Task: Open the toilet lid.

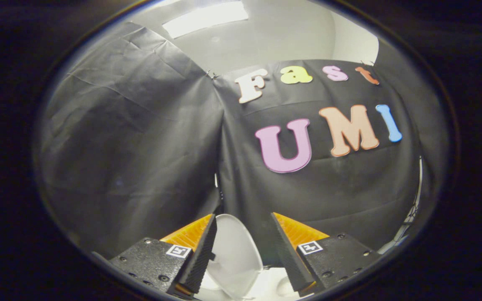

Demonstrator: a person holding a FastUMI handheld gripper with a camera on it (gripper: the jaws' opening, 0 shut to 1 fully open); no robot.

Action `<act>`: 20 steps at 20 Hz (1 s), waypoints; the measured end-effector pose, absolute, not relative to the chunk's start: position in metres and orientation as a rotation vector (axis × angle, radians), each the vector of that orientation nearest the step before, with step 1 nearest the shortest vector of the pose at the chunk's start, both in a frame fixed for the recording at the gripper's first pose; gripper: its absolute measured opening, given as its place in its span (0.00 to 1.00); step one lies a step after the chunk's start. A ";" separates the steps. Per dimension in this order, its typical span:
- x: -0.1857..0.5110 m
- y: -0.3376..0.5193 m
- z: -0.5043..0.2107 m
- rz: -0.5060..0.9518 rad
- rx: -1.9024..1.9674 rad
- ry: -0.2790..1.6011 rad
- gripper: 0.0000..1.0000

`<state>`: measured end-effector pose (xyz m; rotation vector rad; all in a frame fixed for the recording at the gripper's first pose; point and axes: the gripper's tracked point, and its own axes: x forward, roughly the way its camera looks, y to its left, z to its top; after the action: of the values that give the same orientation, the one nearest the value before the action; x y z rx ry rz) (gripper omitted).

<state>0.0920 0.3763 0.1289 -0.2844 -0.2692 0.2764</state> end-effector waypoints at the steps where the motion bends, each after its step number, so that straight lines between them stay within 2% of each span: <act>1: 0.087 0.360 0.135 0.249 -0.289 -0.284 0.78; 12: 0.031 0.168 0.181 -0.059 -0.271 -0.359 0.78; 20: -0.001 0.115 0.179 -0.145 -0.254 -0.367 0.79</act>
<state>-0.0007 0.1153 0.1789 -0.2535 -0.3673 -0.1446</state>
